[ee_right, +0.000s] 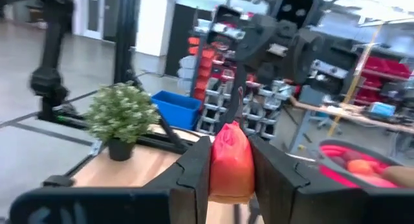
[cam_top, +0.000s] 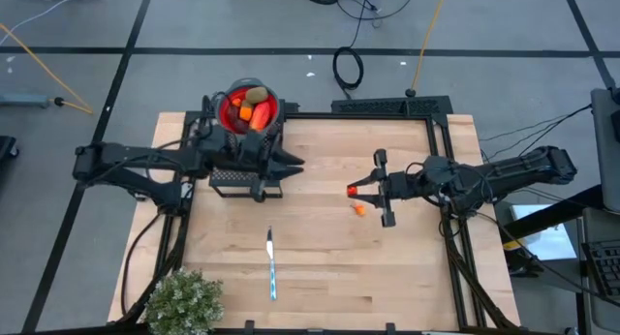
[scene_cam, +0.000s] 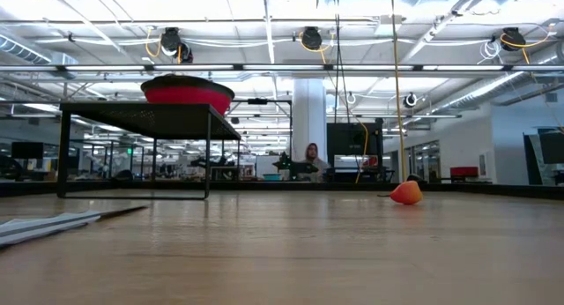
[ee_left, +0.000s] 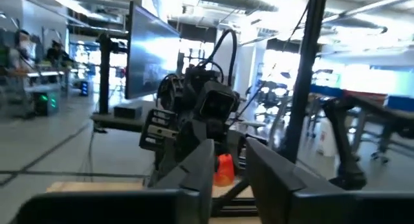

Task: Pick & Place Fruit
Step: Put the peach into the red strainer bowl on the shelf

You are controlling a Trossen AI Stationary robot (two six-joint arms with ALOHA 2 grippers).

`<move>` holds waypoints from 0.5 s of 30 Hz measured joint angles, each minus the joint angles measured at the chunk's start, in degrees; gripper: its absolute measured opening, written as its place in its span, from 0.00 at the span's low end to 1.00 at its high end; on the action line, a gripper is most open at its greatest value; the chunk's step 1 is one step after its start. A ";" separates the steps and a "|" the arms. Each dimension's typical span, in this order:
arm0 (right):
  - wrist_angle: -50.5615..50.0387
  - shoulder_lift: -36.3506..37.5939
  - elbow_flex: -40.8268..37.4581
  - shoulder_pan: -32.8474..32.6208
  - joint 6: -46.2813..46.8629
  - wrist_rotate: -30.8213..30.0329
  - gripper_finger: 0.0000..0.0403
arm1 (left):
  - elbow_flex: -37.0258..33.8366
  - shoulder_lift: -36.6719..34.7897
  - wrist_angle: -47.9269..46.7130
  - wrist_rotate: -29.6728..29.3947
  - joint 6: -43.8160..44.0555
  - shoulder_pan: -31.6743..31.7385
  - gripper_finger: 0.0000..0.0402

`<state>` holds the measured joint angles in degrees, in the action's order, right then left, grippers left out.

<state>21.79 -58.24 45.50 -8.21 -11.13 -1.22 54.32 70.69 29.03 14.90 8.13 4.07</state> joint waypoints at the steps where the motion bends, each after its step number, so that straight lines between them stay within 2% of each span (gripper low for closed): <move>1: 0.15 0.00 0.00 0.02 -0.16 -0.72 0.21 | 0.72 0.69 -0.24 -0.69 -1.12 -0.41 0.25; 7: -0.09 0.00 0.00 0.46 -0.41 -2.02 0.21 | 7.36 5.31 -3.99 -3.09 -8.61 -2.80 0.42; 15: -0.34 -0.02 0.00 2.20 -0.18 -2.00 0.21 | 20.20 12.17 -22.52 -7.04 -15.69 -4.54 0.51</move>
<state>21.45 -58.26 45.50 -6.01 -11.32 -3.22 74.52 82.86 6.52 7.86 -7.56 -0.47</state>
